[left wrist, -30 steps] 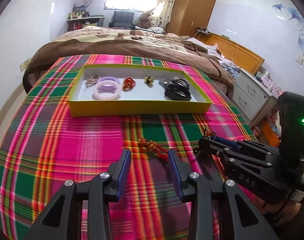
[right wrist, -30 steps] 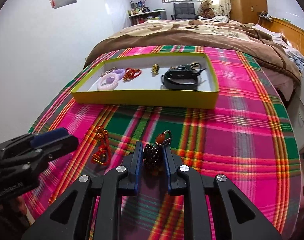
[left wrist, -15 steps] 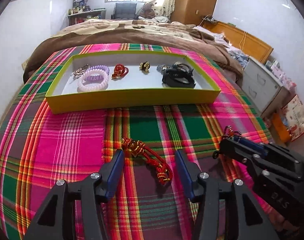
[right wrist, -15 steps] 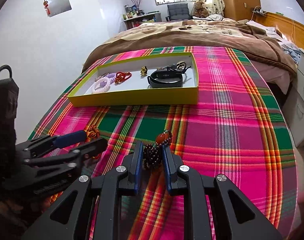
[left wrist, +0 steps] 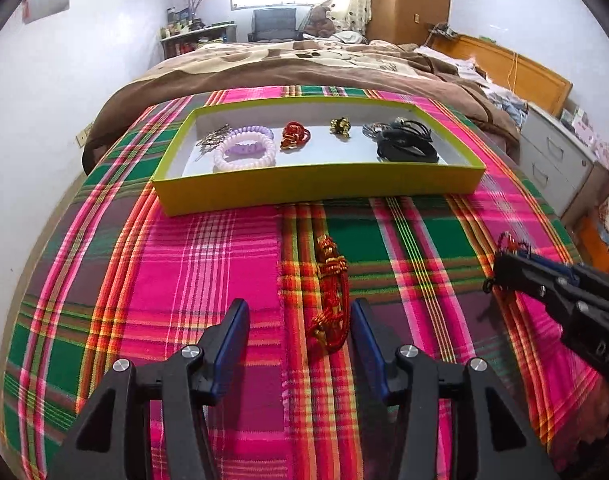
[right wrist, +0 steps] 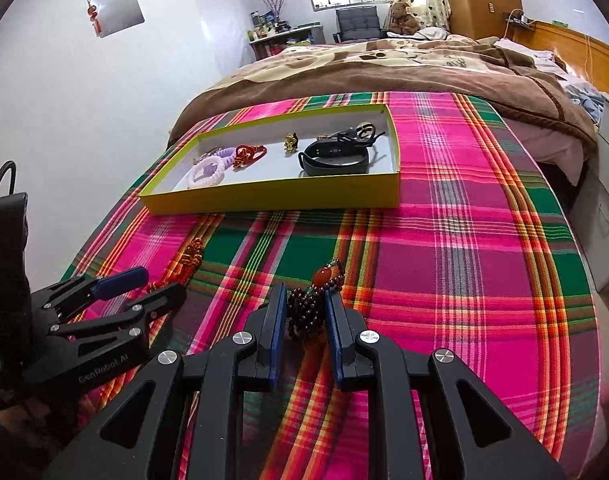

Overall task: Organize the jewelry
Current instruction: 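Grasp the second red-and-gold tassel with left tool while right holds bracelet, then carry the tassel and beaded bracelet with both tools into the box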

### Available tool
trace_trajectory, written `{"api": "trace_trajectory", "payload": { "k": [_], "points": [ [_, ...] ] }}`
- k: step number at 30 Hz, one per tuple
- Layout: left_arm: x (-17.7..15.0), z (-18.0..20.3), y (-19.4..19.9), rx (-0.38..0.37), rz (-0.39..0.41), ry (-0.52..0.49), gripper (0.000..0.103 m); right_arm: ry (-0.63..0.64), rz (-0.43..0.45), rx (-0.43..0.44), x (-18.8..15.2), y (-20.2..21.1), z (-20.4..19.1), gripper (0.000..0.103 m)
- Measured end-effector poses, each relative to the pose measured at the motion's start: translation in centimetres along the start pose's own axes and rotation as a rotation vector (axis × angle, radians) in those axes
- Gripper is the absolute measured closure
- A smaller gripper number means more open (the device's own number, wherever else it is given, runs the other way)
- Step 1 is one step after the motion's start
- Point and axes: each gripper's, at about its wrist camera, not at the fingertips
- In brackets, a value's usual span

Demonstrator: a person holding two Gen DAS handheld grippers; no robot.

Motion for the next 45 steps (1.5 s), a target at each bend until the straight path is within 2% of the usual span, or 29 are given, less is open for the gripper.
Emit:
{"api": "trace_trajectory", "payload": {
  "k": [6,12,16,25,26,27,45],
  "points": [
    [1.3,0.3,-0.7,-0.054,-0.007,0.011,0.051,0.008,-0.002,-0.001,0.0,-0.2,-0.4,0.084],
    [2.0,1.3,-1.5,-0.024,-0.013,-0.028,0.051,0.008,-0.004,-0.003,0.1,-0.3,-0.5,0.084],
    [1.8,1.2,-1.2,-0.037,-0.008,-0.024,0.054,0.007,-0.003,-0.002,0.1,-0.3,-0.5,0.084],
    [1.6,0.0,-0.9,-0.031,0.003,0.006,0.082,0.005,-0.006,-0.014,0.1,-0.3,-0.5,0.084],
    [1.6,-0.1,-0.8,-0.045,0.007,0.007,0.092,0.005,-0.006,-0.014,0.1,-0.3,-0.5,0.084],
    [1.6,-0.2,-0.7,-0.062,0.01,0.007,0.093,0.006,-0.007,-0.015,0.1,-0.3,-0.6,0.084],
    [1.6,-0.7,0.5,-0.075,0.046,0.015,0.094,0.004,0.001,-0.022,0.0,-0.1,-0.6,0.084]
  ]
}}
Point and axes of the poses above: each gripper's, at about its wrist camera, not at the fingertips, and y roughly against the way its jaws point, z to its right, x to its top, and after that the axes turned 4 degrees about -z, right-handed
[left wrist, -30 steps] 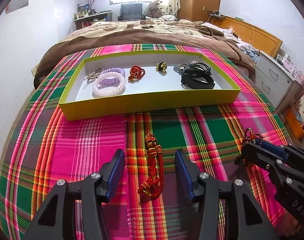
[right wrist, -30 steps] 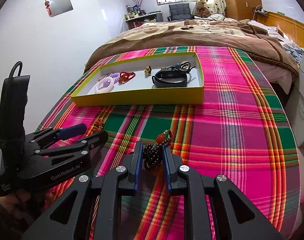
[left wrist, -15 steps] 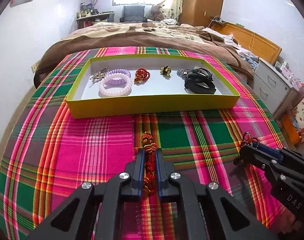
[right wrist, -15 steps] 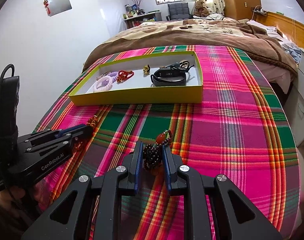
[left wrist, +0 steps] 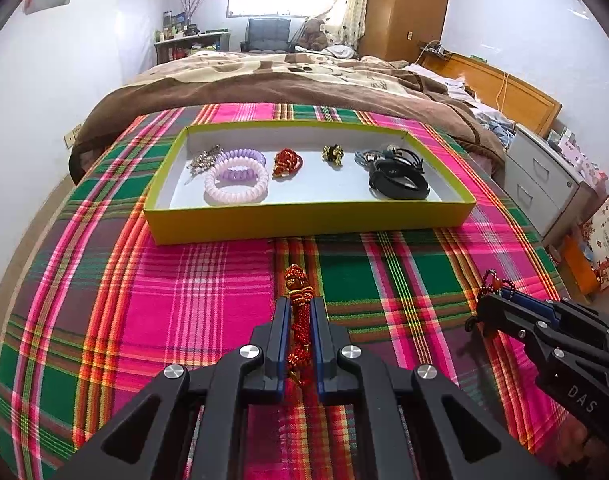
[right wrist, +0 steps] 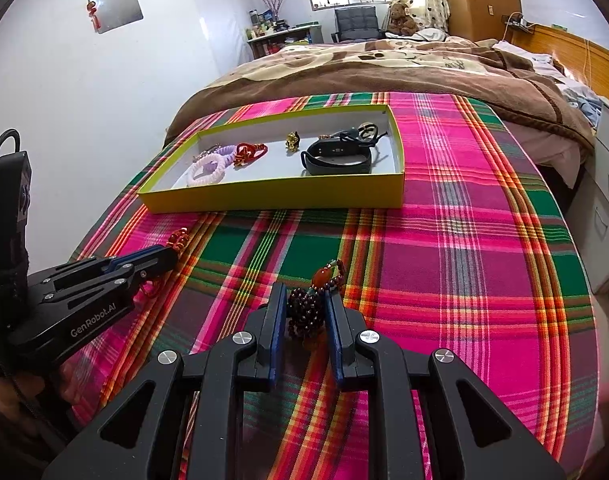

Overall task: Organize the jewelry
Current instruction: 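Carry the tassel and beaded bracelet with both tools into the box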

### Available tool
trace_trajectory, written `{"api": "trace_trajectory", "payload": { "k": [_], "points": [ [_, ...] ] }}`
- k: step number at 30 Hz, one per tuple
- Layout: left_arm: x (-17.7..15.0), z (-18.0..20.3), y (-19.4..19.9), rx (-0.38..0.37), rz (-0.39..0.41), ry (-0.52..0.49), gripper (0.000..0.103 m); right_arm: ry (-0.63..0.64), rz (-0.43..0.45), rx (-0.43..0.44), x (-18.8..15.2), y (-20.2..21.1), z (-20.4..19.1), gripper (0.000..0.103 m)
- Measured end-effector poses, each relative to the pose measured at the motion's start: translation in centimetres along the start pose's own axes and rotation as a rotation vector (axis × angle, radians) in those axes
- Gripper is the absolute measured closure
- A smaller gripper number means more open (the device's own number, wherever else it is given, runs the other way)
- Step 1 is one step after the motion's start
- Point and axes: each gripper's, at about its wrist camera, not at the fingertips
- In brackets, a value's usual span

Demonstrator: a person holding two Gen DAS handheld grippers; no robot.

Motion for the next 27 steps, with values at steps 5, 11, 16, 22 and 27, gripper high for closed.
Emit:
{"api": "trace_trajectory", "payload": {
  "k": [5,11,16,22,27],
  "points": [
    [0.2,-0.2,0.6,-0.007,0.013,0.005,0.094,0.004,0.01,0.001,0.2,0.4,-0.1,0.084],
    [0.8,-0.5,1.7,-0.008,0.042,0.007,0.093,0.016,0.024,0.004,0.5,1.0,-0.6,0.084],
    [1.8,-1.2,2.8,-0.016,0.073,0.009,0.094,0.033,0.044,0.015,1.3,1.6,-1.2,0.084],
    [4.3,-3.2,3.5,-0.015,0.105,0.044,0.093,0.049,0.078,0.028,3.5,1.8,-1.9,0.084],
    [6.4,-4.6,3.0,-0.003,0.111,0.049,0.093,0.063,0.086,0.034,6.2,0.8,-2.7,0.084]
  ]
}}
Point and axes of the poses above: each gripper's, at about its wrist camera, not at the fingertips, and y roughly against the way its jaws point, z to its right, x to its top, and after that the axes turned 4 degrees about -z, right-handed
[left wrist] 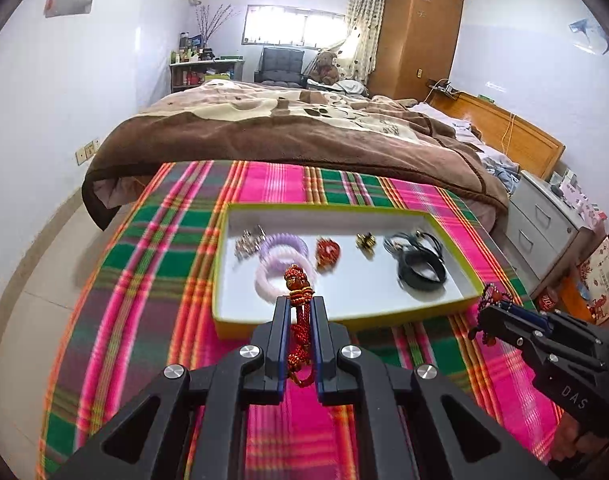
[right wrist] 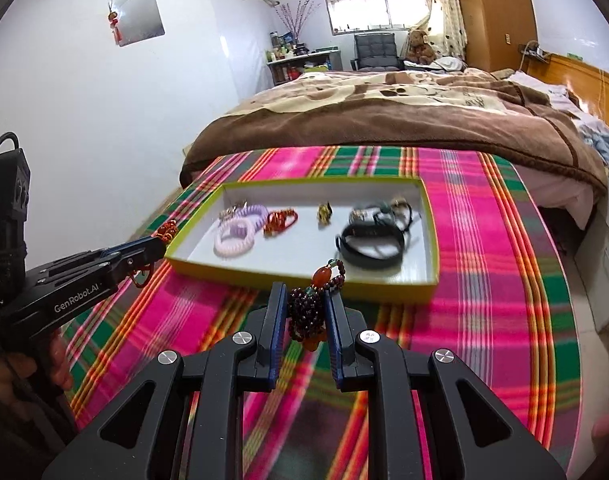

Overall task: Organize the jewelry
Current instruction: 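Carry the tassel and beaded bracelet with both tools into the box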

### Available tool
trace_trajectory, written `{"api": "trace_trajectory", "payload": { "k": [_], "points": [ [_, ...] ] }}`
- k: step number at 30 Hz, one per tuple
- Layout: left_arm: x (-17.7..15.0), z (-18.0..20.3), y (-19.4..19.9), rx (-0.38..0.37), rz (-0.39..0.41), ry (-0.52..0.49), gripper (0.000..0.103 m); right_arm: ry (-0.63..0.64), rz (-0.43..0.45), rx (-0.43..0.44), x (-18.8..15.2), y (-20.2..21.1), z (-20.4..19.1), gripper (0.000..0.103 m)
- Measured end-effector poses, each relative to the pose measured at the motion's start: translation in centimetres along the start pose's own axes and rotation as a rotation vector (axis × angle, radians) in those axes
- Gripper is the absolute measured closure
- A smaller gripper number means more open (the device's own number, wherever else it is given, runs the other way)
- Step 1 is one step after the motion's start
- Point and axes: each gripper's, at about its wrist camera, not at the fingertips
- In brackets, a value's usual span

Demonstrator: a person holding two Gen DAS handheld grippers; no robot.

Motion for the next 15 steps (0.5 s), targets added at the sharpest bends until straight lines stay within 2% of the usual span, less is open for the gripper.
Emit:
{"api": "trace_trajectory", "payload": {
  "k": [5,9,15],
  "points": [
    [1.9,-1.0,-1.5,-0.012,-0.014,0.008,0.093,0.012,-0.006,0.005,2.2,-1.9,-0.5,0.084],
    [3.2,-1.6,-3.0,0.022,-0.017,-0.002,0.093,0.037,-0.011,0.011,3.9,-4.0,-1.0,0.084],
    [3.6,-2.7,-5.3,0.004,-0.051,0.017,0.093,0.062,-0.053,0.035,5.2,-7.5,-1.2,0.084]
  ]
}}
Point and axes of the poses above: each gripper's, at about its wrist camera, not at the fingertips, and y roughly against the way its jaws point, z to its right, x to its top, and after that the axes turned 4 degrees about -z, right-handed
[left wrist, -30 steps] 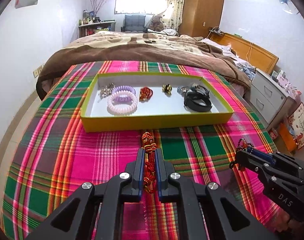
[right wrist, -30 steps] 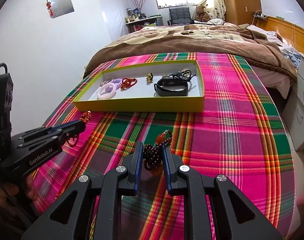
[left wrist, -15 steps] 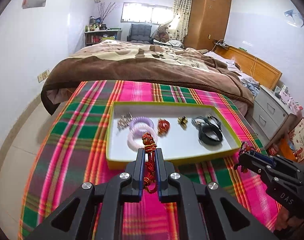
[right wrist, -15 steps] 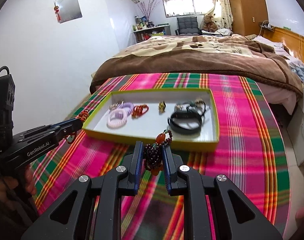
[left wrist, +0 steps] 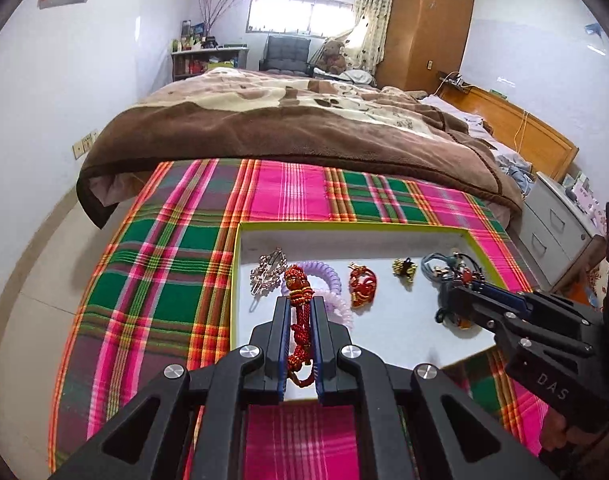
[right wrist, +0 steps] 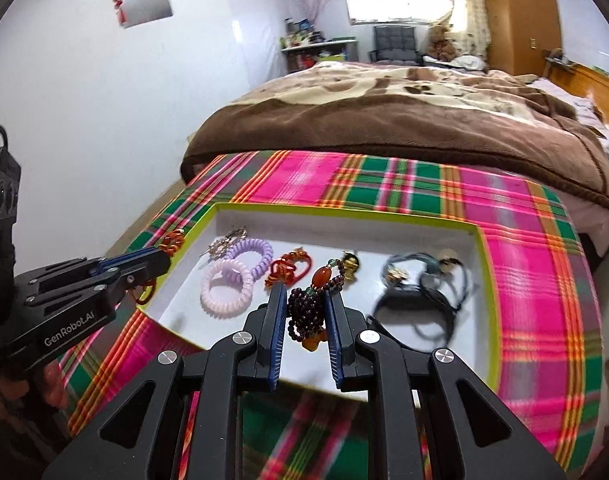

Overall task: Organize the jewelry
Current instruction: 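Carry the tassel and beaded bracelet with both tools into the box, then open both tools to release the items in the box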

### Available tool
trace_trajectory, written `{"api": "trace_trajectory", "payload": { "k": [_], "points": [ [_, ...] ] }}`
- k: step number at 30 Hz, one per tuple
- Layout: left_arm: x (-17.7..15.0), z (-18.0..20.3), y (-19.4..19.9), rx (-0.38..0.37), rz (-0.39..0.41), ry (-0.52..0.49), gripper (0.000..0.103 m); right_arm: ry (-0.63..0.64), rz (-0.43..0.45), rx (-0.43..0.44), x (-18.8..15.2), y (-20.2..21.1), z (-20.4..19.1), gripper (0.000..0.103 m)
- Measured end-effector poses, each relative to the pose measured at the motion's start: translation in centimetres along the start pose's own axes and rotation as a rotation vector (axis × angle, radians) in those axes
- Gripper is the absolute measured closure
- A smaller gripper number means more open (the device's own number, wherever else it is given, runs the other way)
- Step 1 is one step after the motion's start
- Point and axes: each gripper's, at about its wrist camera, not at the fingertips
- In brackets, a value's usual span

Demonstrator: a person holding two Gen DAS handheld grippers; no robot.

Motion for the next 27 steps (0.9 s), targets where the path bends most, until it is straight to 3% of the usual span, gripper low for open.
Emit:
{"api": "trace_trajectory", "payload": {
  "k": [10,27],
  "points": [
    [-0.6,-0.8,-3.3,0.007,-0.06,0.014,0.093,0.011,-0.066,-0.031,-0.1,-3.6,0.5,0.083],
    [-1.0,-0.4,-3.2,0.0,-0.065,0.005,0.093,0.039,-0.098,-0.079,-0.6,-4.4,0.1,0.081]
  ]
}}
Point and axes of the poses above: each gripper's, at about its wrist camera, not at the fingertips, and y roughly against the way its jaws point, z to its right, x to its top, and after that the axes turned 4 degrees about -z, right-handed
